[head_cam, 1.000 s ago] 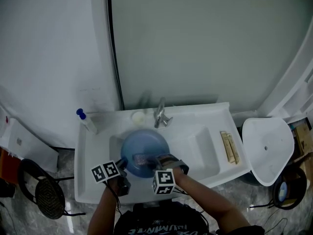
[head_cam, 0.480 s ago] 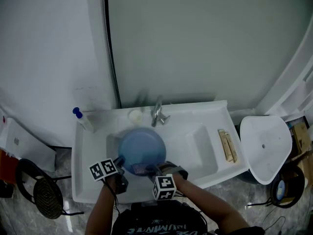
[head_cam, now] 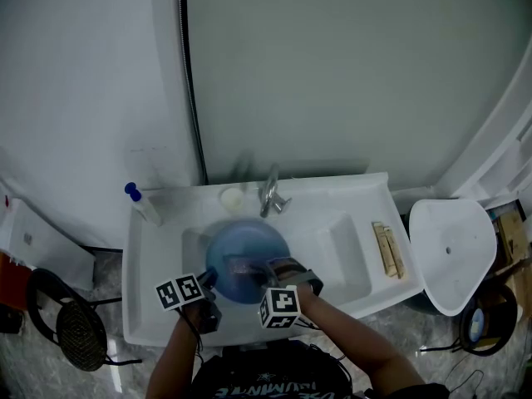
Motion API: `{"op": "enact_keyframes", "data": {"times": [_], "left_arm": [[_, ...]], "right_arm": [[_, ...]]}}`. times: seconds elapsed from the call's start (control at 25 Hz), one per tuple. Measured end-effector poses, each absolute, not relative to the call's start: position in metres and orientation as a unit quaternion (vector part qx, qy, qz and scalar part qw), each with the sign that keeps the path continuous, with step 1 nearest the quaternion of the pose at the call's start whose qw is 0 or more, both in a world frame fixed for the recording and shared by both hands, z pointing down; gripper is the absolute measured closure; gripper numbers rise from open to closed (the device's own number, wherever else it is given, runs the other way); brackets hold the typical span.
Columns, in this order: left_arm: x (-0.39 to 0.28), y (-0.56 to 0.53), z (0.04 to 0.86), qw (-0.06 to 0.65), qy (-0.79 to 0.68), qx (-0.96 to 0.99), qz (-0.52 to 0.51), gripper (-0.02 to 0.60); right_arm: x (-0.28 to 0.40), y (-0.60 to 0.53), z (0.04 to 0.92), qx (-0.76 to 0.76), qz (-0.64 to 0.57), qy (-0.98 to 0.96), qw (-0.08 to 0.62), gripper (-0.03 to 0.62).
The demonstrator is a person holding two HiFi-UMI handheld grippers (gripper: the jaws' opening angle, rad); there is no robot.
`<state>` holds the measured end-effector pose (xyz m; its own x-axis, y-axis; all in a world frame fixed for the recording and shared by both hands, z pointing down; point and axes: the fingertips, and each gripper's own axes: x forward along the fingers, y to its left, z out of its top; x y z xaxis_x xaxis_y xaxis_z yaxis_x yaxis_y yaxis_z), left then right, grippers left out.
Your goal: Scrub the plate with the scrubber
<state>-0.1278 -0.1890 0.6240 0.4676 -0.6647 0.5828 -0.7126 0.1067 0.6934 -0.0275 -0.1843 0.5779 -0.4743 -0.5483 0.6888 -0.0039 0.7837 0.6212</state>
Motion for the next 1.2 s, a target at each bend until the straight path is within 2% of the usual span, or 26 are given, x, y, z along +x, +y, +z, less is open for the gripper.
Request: {"op": "enact_keyframes", "data": {"times": [0.6, 1.2], "left_arm": [[-0.121, -0.166, 0.617, 0.527, -0.505, 0.682, 0.042, 0.543], [-0.137, -0.168, 0.616, 0.532, -0.516, 0.671, 0.024, 0.541]], "right_arm": [[-0.035, -0.228, 0.568, 0.203, -0.324, -0.779, 0.497, 0.517], [-0.015, -0.233, 0.589, 0.240, -0.255, -0.779, 0.520, 0.517]]}}
